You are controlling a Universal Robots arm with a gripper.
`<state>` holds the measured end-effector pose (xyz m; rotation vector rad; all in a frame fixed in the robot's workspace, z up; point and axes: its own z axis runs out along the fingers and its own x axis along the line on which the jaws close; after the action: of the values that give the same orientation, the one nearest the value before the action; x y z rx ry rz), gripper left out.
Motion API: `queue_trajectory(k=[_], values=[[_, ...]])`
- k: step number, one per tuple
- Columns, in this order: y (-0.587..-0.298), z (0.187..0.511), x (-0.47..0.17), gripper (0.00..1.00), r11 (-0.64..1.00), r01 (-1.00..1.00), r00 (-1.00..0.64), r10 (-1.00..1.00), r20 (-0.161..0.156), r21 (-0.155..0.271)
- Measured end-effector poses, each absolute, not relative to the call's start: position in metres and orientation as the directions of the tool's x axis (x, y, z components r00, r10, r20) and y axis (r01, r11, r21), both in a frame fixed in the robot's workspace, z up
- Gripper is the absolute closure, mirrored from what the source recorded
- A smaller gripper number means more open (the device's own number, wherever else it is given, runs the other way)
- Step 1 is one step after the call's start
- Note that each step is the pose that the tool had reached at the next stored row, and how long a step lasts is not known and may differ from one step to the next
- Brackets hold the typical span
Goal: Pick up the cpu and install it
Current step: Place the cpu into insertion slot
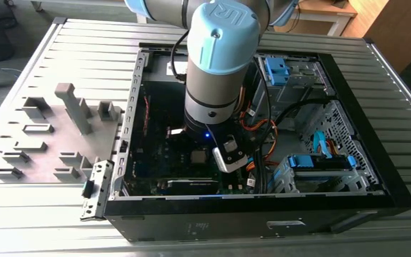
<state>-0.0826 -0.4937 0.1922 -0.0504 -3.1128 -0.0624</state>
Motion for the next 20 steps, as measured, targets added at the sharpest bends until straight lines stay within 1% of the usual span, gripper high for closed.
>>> queue_trajectory(k=[9, 20], values=[[-0.4937, 0.1921, -0.0826, 0.53, 0.999, 0.028, -0.999, 0.027, 0.028, 0.041], [-0.4937, 0.1905, -0.0826, 0.53, 0.998, 0.018, -0.999, 0.017, 0.029, 0.053]])
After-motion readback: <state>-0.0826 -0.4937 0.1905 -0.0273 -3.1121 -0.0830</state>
